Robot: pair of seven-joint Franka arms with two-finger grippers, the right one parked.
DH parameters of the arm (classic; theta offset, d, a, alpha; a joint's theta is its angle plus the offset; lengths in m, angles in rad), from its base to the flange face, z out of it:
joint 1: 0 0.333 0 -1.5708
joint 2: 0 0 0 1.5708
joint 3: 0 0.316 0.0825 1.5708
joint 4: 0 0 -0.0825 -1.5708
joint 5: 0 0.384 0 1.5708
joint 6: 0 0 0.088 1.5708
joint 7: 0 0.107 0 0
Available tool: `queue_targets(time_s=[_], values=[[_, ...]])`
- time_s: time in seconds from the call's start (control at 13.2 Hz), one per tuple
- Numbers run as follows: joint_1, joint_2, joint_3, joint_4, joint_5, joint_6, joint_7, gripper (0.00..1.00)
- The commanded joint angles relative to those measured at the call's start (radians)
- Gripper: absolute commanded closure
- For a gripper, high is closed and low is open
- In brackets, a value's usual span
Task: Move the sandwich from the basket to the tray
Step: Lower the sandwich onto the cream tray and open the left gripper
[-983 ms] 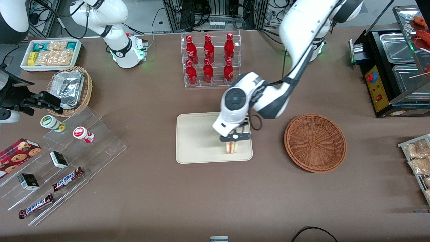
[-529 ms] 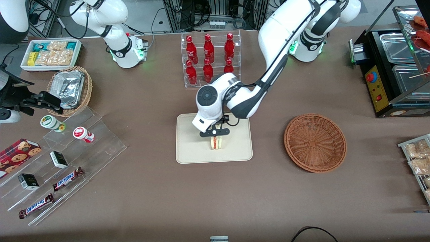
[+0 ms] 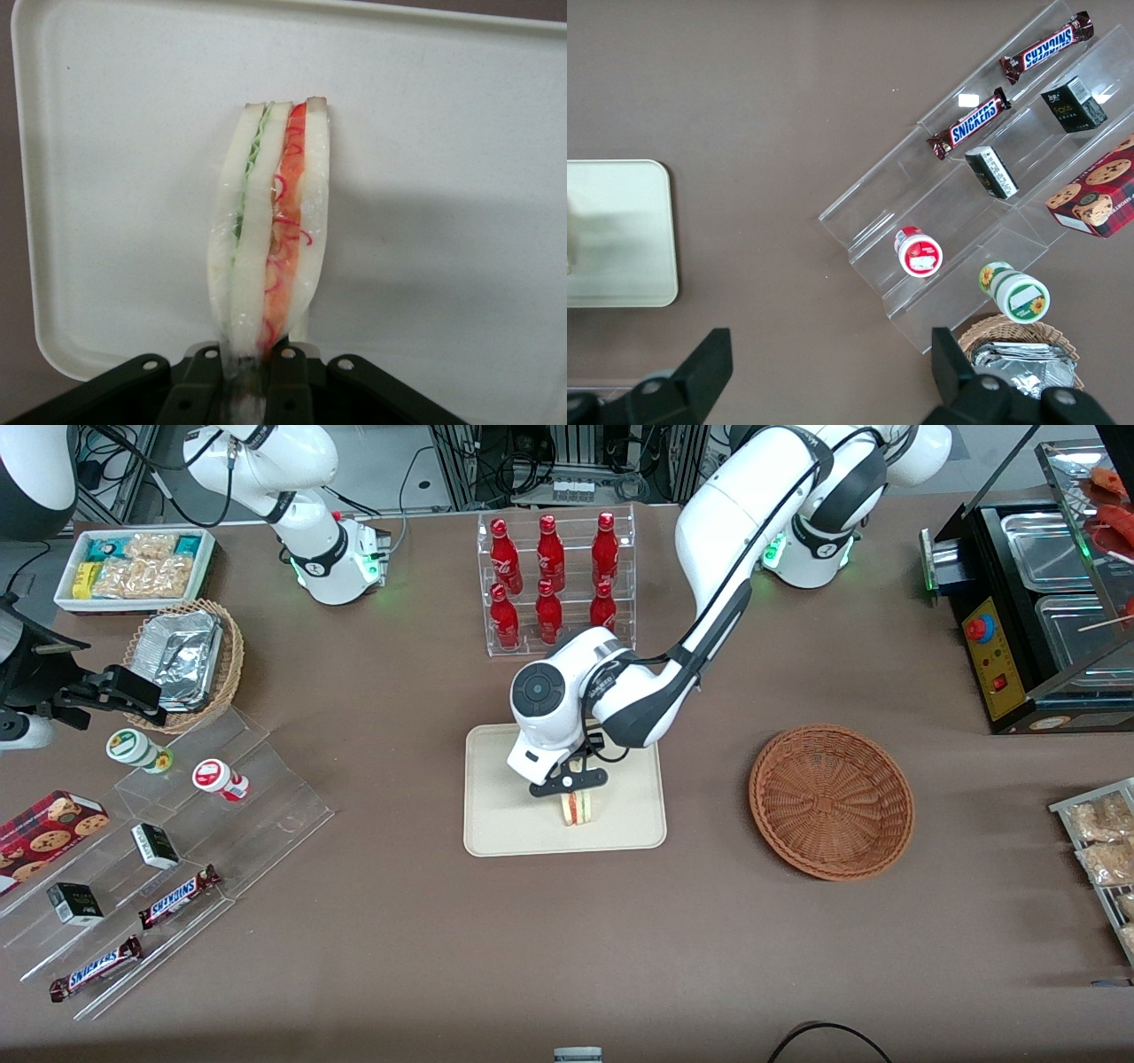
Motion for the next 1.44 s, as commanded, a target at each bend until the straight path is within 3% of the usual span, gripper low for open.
queue_targets(time_s=[0.0, 0.08, 0.15, 0.76, 0.98, 1.36], values=[[-0.013, 0.032, 0.005, 0.050, 0.021, -0.012, -0.035, 0.90], [-0.013, 0.034, 0.005, 0.050, 0.019, -0.012, -0.034, 0.31], [-0.013, 0.026, 0.005, 0.050, 0.019, -0.014, -0.031, 0.00], [0.014, -0.094, -0.001, 0.050, 0.003, -0.089, 0.007, 0.00], [0.072, -0.143, 0.002, 0.050, -0.069, -0.165, 0.174, 0.00], [0.212, -0.262, 0.010, -0.019, -0.048, -0.273, 0.337, 0.00]])
